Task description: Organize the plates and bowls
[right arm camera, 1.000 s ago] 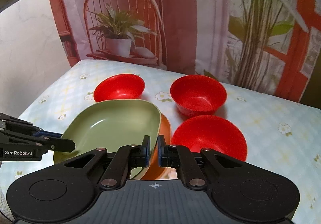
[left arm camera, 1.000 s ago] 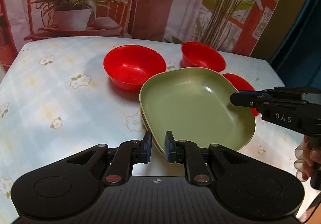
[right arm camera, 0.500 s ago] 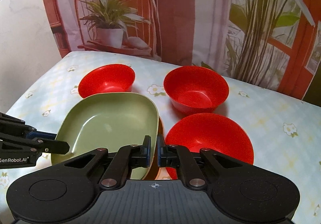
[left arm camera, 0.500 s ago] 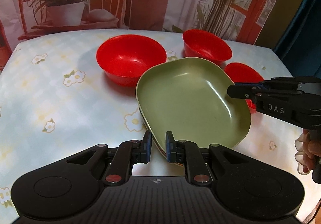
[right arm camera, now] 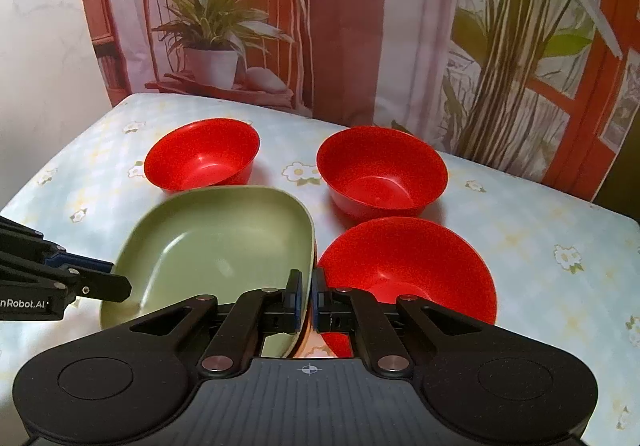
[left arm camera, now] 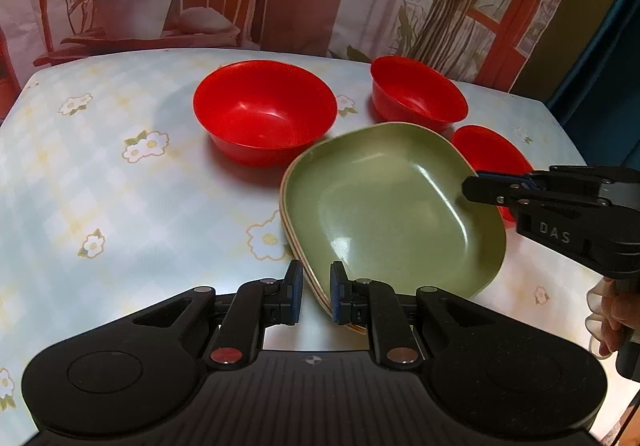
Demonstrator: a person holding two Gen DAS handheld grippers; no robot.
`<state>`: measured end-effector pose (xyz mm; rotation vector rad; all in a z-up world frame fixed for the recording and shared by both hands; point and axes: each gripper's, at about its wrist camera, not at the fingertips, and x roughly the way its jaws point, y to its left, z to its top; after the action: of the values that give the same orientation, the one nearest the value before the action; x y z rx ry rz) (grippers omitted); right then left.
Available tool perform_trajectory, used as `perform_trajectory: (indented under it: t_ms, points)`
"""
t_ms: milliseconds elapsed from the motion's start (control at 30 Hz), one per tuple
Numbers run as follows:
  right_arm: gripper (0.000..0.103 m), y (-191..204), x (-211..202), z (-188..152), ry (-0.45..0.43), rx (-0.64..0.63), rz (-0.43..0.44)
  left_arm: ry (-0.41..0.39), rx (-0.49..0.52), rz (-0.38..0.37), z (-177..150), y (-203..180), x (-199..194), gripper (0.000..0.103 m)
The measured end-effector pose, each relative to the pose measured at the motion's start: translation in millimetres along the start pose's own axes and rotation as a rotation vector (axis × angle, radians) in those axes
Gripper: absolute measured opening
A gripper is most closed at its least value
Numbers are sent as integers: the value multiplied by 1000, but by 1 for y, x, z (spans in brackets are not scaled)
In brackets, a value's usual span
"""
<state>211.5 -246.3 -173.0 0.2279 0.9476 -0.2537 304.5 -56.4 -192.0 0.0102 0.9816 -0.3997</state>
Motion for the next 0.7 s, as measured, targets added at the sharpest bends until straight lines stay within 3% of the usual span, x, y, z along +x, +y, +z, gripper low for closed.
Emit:
perform_trajectory:
  t_ms: [267,700]
  points:
    - [11,0,-12,-3,-15,9,9,-17,-15,-3,-2,3,-5,15]
    - [6,2,-24,-25,-16,31,7,-22,-24,4,-2,4,-4,15]
